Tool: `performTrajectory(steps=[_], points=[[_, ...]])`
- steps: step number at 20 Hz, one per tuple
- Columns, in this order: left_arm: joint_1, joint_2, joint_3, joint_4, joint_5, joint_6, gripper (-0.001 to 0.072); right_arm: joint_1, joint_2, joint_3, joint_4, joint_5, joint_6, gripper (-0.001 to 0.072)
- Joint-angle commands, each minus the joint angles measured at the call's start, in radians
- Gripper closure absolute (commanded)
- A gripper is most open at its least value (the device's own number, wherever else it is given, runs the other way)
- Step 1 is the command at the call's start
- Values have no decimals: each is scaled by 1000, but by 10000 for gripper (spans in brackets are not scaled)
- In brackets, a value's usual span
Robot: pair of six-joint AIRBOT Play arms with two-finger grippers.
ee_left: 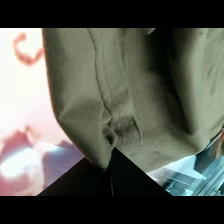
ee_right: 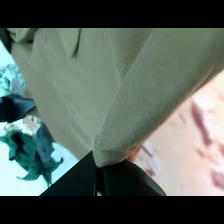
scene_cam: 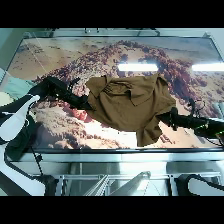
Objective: Fold the shirts.
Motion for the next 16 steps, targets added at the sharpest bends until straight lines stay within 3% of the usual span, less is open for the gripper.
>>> performTrajectory(steps=[1,6,8,10,13,16], points=[[28,53,2,-125,89,33,696,-32,42,23,84,178,-69,694],[166,442,2,-535,356,118,695,-259,351,266,532,564,-111,695],[232,676,27,-642,365,109,695,-364,489,401,781,585,-92,695],[315,903,111,-636,278,97,694,-471,607,528,946,535,-93,695],[511,1144,275,-551,116,98,692,-533,666,713,933,491,-93,694],[678,1195,406,-448,121,97,688,-473,646,779,718,391,-69,694]])
